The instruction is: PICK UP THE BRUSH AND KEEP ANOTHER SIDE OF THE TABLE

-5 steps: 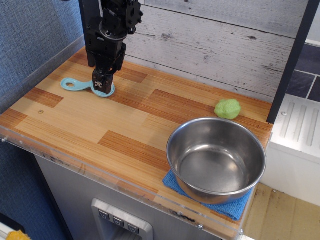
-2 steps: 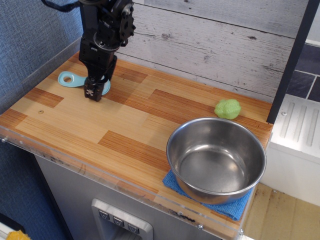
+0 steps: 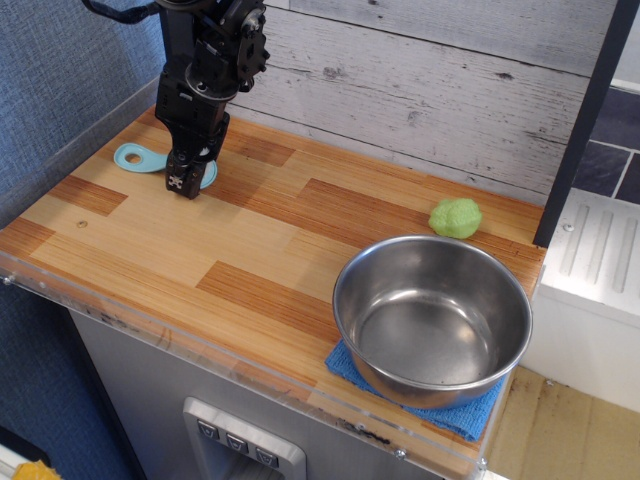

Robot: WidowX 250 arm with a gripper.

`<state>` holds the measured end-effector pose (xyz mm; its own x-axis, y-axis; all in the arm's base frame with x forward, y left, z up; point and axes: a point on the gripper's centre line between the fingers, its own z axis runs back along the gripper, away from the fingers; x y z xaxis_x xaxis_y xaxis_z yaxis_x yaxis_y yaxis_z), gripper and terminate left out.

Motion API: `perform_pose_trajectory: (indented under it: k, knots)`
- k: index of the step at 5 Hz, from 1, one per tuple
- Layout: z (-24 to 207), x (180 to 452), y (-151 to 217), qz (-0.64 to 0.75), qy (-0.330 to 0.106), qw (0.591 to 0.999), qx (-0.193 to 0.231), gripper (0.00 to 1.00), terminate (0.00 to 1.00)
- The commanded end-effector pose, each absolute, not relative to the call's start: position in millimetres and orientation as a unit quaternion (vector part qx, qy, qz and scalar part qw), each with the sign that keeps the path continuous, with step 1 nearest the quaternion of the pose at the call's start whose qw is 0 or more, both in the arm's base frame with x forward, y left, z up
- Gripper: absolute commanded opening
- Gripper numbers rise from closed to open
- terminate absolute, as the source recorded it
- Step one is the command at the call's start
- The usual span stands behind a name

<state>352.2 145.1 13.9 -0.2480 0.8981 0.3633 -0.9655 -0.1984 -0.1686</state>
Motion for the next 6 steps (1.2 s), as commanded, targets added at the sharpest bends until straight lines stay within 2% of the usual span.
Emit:
perform_pose_trajectory:
  k: [1,3,4,6]
  knots:
    - [26,353,141,0.761,-0.197,0.614,0.073,0.00,0.00]
    - [77,371,127,0.739,-0.245,0.625,0.055,0.00,0.00]
    - [98,367,113,0.728,-0.261,0.632,0.042,0.00,0.00]
    - [118,339,75,0.706,-0.278,0.651,0.026,0.00,0.00]
